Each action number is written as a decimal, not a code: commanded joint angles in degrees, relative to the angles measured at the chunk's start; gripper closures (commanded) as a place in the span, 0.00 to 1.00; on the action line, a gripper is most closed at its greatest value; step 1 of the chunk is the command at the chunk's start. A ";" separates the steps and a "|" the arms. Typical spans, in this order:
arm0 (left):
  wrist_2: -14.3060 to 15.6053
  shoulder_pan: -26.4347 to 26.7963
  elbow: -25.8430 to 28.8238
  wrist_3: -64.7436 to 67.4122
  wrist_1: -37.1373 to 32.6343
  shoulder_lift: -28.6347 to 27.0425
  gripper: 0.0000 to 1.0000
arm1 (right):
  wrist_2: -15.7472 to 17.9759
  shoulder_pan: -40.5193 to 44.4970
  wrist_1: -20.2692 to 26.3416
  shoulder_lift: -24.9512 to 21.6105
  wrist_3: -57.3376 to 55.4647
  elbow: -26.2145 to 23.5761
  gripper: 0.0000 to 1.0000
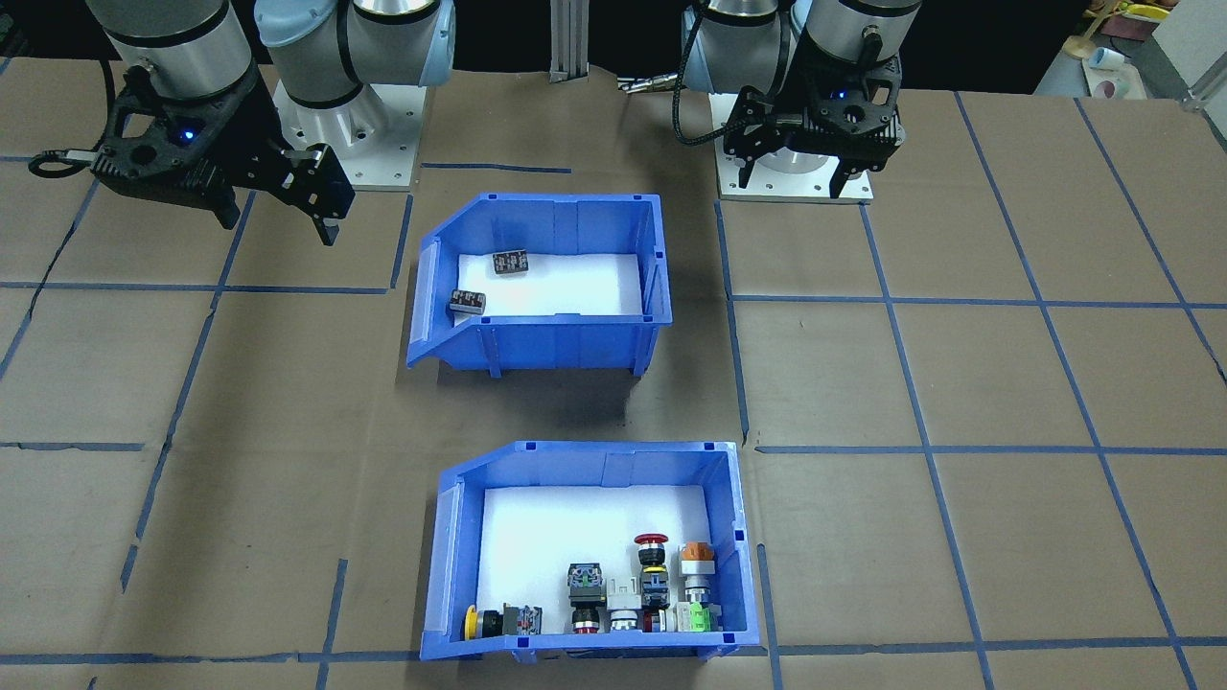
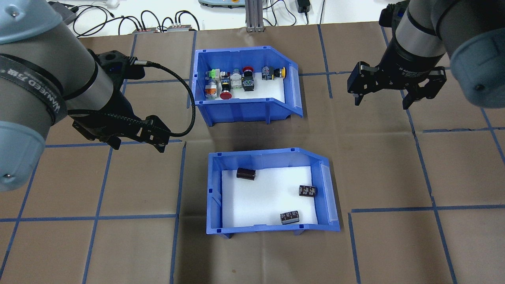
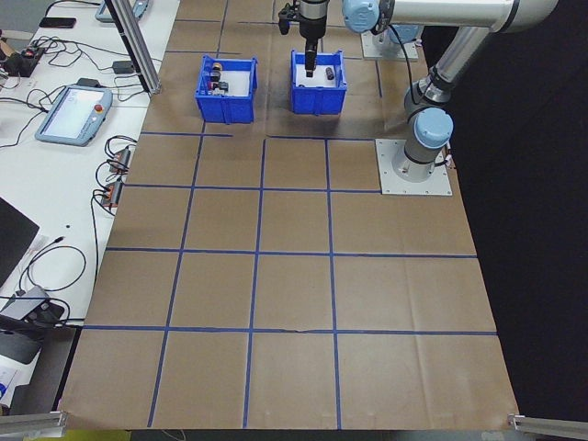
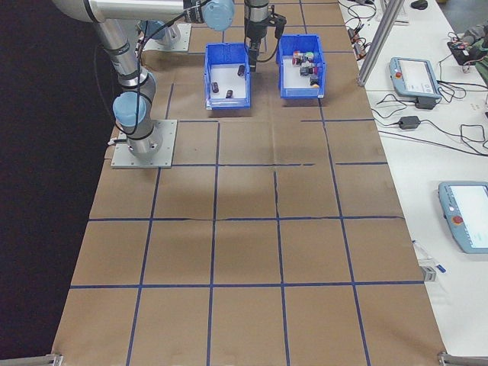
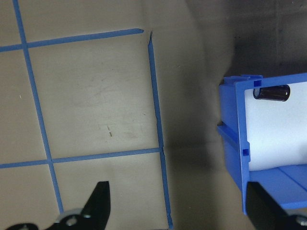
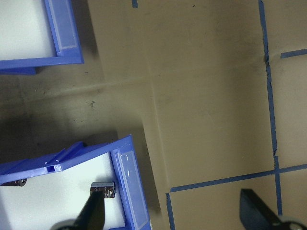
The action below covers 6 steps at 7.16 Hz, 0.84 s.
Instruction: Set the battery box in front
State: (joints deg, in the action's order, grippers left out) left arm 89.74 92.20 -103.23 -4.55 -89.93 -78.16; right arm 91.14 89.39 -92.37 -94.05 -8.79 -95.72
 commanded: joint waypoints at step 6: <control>0.18 -0.01 0.04 -0.72 0.81 -0.67 0.01 | 0.27 0.09 0.26 0.01 0.00 0.00 0.00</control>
State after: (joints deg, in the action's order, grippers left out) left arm 89.92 92.24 -103.15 -5.76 -89.43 -78.45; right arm 91.32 89.44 -92.21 -94.04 -8.79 -95.79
